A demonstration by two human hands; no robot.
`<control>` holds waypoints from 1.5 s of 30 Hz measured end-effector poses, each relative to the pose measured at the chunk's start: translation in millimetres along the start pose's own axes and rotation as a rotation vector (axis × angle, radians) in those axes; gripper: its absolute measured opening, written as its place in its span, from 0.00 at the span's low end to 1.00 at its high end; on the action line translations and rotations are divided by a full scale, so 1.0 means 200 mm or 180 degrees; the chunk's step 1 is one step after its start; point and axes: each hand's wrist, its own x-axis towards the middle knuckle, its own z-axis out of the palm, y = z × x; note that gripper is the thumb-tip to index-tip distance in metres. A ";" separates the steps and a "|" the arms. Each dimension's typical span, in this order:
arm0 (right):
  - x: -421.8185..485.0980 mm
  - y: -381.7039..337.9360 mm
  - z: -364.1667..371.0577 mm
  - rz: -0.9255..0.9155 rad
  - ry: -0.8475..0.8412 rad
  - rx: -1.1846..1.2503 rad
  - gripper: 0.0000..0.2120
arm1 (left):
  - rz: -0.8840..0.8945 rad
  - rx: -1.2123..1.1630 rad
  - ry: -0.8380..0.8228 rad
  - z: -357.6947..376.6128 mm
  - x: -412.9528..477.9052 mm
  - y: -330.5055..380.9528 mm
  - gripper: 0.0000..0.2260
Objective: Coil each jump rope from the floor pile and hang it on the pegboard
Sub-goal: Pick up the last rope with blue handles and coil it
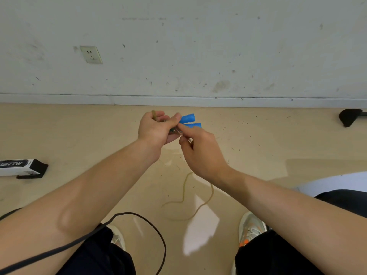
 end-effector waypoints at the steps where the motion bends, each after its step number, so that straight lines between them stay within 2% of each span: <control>1: 0.00 0.00 0.00 -0.0041 0.0004 0.0025 0.20 | -0.0033 -0.0027 0.0001 -0.01 0.00 0.00 0.22; 3: -0.02 -0.01 0.02 0.0021 0.0015 0.0196 0.17 | -0.0037 -0.0074 0.0031 -0.02 0.01 0.01 0.21; 7: -0.04 -0.01 0.03 0.0831 -0.0177 0.0710 0.05 | -0.0101 -0.0186 0.0050 -0.05 0.04 0.05 0.19; 12: 0.06 0.12 -0.06 0.1216 -0.1242 0.0089 0.22 | -0.0325 0.0009 -0.0481 -0.11 0.03 0.11 0.21; 15: 0.14 0.19 -0.16 0.1263 -0.1443 -0.0415 0.24 | -0.0243 0.0501 -0.0934 -0.12 0.00 0.13 0.21; 18: 0.19 0.22 -0.23 0.1357 -0.1563 -0.0313 0.23 | -0.0092 0.1117 -0.1438 -0.13 -0.03 0.12 0.20; 22: 0.21 0.21 -0.25 0.1642 -0.1527 0.0394 0.23 | 0.0352 0.1859 -0.1795 -0.11 -0.07 0.08 0.19; 26: 0.20 0.17 -0.24 0.2065 -0.1409 0.1162 0.17 | 0.1171 0.2808 -0.1576 -0.09 -0.05 0.01 0.21; 29: 0.17 0.11 -0.21 0.2025 -0.1168 0.1270 0.15 | 0.1575 0.3257 -0.1224 -0.08 -0.02 -0.02 0.23; 34: 0.08 0.02 -0.13 0.1572 -0.0565 0.0744 0.14 | 0.1864 0.3163 -0.0865 -0.07 0.01 -0.07 0.23; 39: 0.02 0.00 -0.07 0.1284 -0.0348 0.0237 0.14 | 0.2233 0.3085 -0.0497 -0.05 0.00 -0.11 0.19; 45: 0.01 -0.03 -0.05 0.1347 -0.0052 0.0964 0.14 | 0.2050 0.2590 -0.0222 -0.04 0.01 -0.14 0.19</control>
